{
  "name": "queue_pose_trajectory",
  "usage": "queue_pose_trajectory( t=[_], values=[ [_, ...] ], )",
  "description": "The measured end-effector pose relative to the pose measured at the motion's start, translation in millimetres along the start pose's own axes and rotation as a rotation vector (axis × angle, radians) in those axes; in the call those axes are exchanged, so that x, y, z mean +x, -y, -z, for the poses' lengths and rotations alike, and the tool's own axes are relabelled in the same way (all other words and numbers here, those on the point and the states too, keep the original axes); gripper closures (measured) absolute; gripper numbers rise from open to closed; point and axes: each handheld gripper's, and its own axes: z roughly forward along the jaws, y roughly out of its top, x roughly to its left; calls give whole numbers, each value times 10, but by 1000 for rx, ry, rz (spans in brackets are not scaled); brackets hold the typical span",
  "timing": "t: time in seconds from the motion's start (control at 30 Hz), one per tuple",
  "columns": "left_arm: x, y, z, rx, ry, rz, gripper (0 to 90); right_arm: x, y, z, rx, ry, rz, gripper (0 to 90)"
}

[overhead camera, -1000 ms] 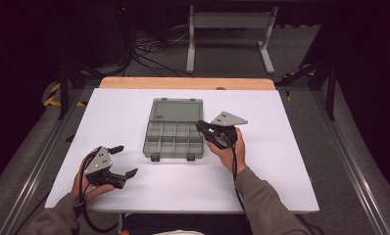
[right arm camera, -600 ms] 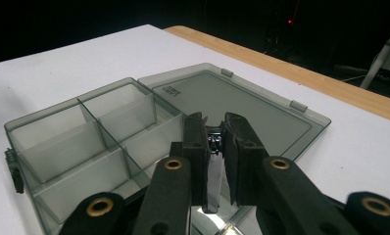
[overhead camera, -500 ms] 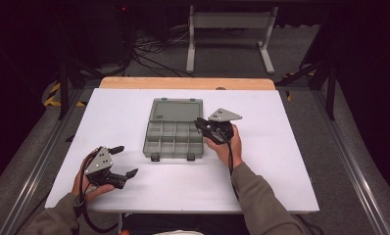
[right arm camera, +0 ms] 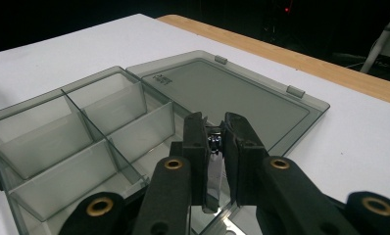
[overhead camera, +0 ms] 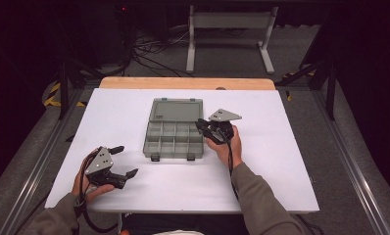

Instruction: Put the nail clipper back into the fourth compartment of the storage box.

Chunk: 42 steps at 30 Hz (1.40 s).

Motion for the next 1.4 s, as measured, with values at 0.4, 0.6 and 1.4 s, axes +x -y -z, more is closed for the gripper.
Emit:
queue_pose_trajectory(
  t=[0.4, 0.6, 1.4],
  values=[
    [-3, -4, 5, -3, -1, -2, 78, 13, 36, -12, 24, -4, 1, 802],
    [-7, -4, 8, -4, -5, -1, 78, 26, 60, -26, 35, -9, 6, 801],
    [-21, -14, 10, 4, -14, -12, 218, 57, 85, 28, 38, -13, 31, 742]
  ],
)
